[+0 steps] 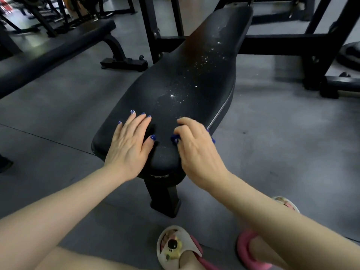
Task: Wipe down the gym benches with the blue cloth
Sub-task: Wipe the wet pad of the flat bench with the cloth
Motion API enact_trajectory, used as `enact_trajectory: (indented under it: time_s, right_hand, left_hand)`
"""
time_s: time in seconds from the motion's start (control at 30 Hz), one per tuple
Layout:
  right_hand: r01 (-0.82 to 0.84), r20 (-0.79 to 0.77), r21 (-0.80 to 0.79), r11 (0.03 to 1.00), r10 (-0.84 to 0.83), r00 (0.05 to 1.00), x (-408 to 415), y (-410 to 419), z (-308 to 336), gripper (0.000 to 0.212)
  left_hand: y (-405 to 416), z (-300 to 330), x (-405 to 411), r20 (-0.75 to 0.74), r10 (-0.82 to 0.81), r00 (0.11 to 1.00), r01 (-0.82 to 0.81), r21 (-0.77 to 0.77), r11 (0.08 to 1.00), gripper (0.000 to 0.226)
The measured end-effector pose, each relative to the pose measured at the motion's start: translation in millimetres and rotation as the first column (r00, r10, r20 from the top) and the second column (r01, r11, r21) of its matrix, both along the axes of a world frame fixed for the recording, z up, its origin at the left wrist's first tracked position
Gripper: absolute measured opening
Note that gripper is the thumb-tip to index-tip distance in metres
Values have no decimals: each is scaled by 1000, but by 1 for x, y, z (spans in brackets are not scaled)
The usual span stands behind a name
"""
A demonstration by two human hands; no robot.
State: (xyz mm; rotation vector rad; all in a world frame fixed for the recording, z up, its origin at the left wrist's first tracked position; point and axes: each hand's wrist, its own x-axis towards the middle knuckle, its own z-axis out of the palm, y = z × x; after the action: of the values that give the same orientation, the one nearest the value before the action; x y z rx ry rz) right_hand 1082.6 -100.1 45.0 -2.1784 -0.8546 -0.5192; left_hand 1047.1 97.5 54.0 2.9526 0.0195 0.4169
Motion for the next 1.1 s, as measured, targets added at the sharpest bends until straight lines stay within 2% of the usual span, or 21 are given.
enact_trajectory:
  time_s: [0.07, 0.17, 0.23, 0.3, 0.37, 0.43, 0.53, 0.6, 0.7, 0.8, 0.97, 1.03, 1.1]
  right_hand:
    - [-110, 79, -19, 994, 111, 991, -17, -10, -12, 16]
    - [-238, 114, -25, 971, 239, 964, -6, -25, -19, 18]
    - [-246, 114, 15, 969, 243, 963, 18, -29, -18, 18]
    - [-122, 34, 154, 981, 118, 992, 36, -30, -19, 16]
    - [98, -121, 352, 931, -59, 991, 34, -20, -24, 20]
    - [288, -283, 529, 798, -154, 947, 11, 0, -32, 29]
    - [424, -427, 675, 603, -148, 892, -41, 33, -40, 37]
    - [438, -455, 719, 539, -112, 884, -65, 46, -46, 40]
    - [383, -411, 766, 517, -66, 909, -57, 42, -58, 39]
    - [378, -420, 785, 491, -26, 907, -7, 21, -58, 34]
    - [544, -586, 726, 420, -35, 809, 111, -17, -45, 30]
    - [560, -603, 717, 416, -32, 797, 131, -25, -43, 30]
    - [528, -585, 719, 451, -17, 811, 118, -24, -41, 34]
  left_hand:
    - [1, 0, 0, -1, -16, 1000, 16, 6, 1000, 68]
    - [2, 1, 1, -35, -35, 999, 36, 9, 999, 70]
    - [3, 4, 3, -55, -61, 997, 62, 14, 998, 72]
    - [2, 10, 6, -72, -120, 990, 124, 46, 991, 73]
    - [-6, 16, 14, -71, -181, 981, 185, 56, 981, 73]
    - [-21, 23, 25, -60, -203, 977, 202, -16, 979, 70]
    - [-50, 29, 51, -25, -211, 977, 207, -119, 971, 65]
    - [-66, 29, 71, -2, -200, 980, 197, -168, 966, 64]
    - [-76, 19, 93, 1, -163, 987, 160, -207, 965, 63]
    - [-74, 10, 94, 17, -135, 991, 136, -168, 976, 62]
    - [-75, 8, 87, 3, -150, 989, 149, -173, 974, 59]
    - [-75, 7, 88, 18, -126, 992, 127, -187, 974, 60]
    - [-75, 8, 86, 55, -107, 993, 115, -180, 977, 61]
